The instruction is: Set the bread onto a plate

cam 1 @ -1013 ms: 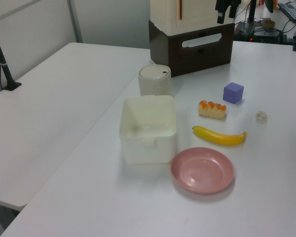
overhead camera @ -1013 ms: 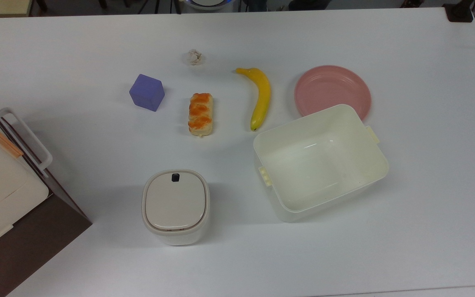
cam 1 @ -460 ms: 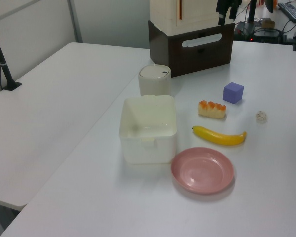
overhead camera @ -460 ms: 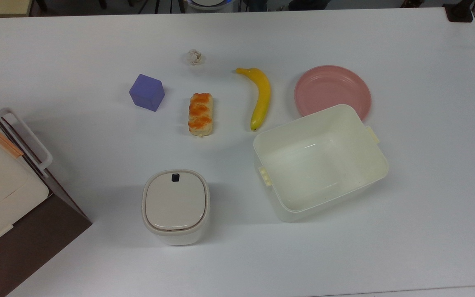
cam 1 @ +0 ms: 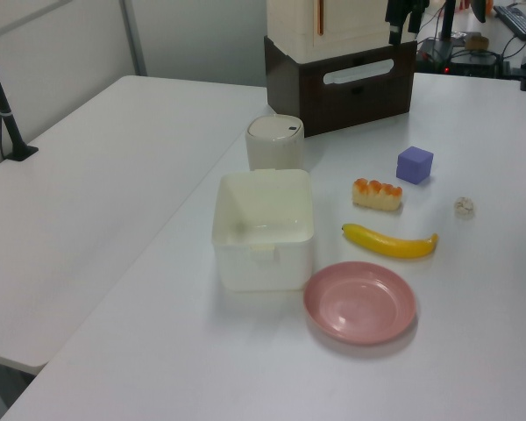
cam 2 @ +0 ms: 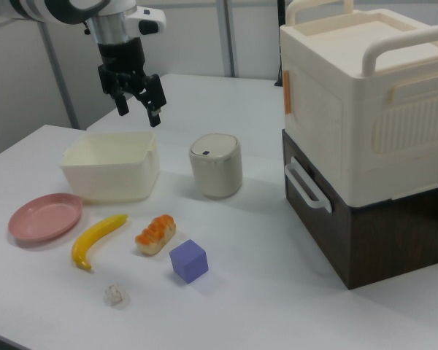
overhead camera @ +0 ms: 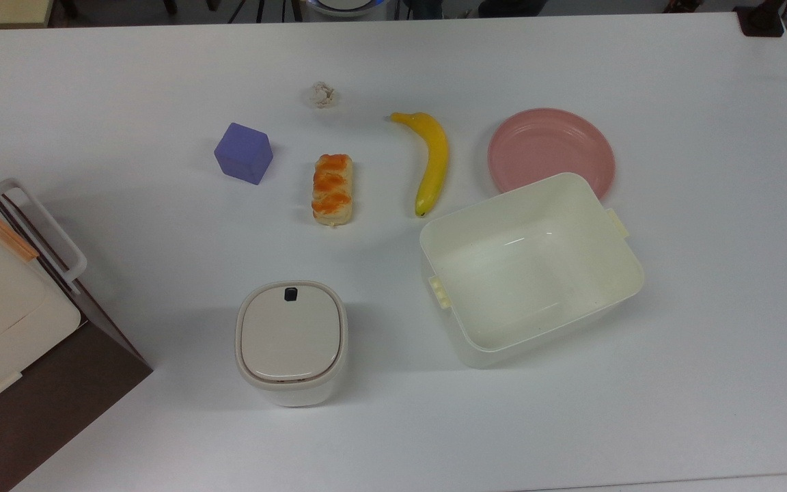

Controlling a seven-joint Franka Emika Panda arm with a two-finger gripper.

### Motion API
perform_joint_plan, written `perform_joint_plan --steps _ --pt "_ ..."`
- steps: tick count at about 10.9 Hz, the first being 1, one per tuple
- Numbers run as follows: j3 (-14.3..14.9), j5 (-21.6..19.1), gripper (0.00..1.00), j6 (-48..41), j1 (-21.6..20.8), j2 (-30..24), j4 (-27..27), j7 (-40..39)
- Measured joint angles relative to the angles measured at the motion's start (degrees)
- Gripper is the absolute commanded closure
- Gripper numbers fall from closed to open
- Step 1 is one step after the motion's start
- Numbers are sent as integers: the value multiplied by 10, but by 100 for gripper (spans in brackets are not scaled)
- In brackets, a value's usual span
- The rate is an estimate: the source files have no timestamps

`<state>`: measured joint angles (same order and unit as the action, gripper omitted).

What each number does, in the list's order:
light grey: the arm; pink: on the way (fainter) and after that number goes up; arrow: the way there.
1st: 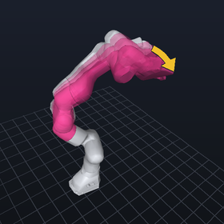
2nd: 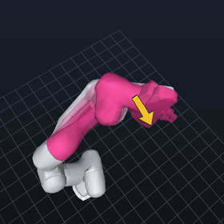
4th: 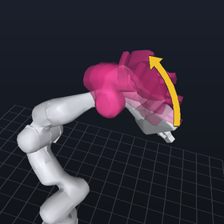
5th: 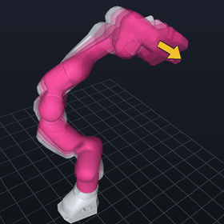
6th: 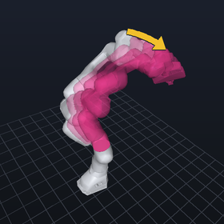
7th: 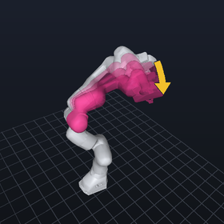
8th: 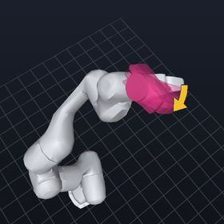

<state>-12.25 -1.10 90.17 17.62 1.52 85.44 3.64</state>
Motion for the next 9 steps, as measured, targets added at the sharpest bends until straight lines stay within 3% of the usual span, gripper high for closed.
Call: perform_joint_plan --steps 2,4,9 --pt "-1 24 0 -30 -11 1 2 -59" --pt "-1 45 0 -56 -39 5 12 -68" --pt "-3 89 0 -13 -80 37 82 -68"
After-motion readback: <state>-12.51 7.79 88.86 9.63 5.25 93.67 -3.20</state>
